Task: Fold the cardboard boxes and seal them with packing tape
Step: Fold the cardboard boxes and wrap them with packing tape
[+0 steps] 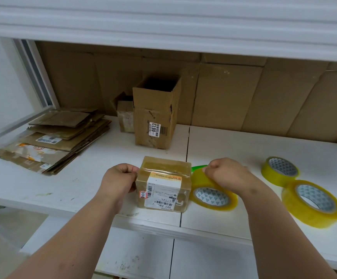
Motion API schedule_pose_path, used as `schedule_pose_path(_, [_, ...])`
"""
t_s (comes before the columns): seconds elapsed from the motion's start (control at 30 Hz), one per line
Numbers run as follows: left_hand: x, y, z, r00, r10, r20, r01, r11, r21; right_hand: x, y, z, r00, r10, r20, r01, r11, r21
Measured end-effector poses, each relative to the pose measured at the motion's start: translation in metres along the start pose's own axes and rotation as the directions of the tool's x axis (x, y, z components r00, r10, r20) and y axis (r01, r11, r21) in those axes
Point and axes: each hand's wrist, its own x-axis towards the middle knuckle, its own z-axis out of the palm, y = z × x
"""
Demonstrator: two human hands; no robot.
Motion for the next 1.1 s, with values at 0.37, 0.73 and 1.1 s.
schedule_pose_path(0.37, [-0.001,0.012,0.001,0.986,0.105,0.133,-0.128,0.976,0.178,-0.016,-0.008,0.0,0.999,-0.025,0.041,0.016,0.98,0.2])
schedule_pose_path(0.73, [0.018,0.036,0.028,0.979,0.082,0.187,-0.182,0.765,0.618,-0.035,-0.009,0.029,0.992,0.008,0.127,-0.07,0.867,0.493])
schedule_pose_path(1.1, [-0.009,0.027,0.044,0.904,0.301,0.302,-0.389,0.289,0.875,-0.039,-0.003,0.036,0.996,0.005,0.091,-0.059,0.792,0.608])
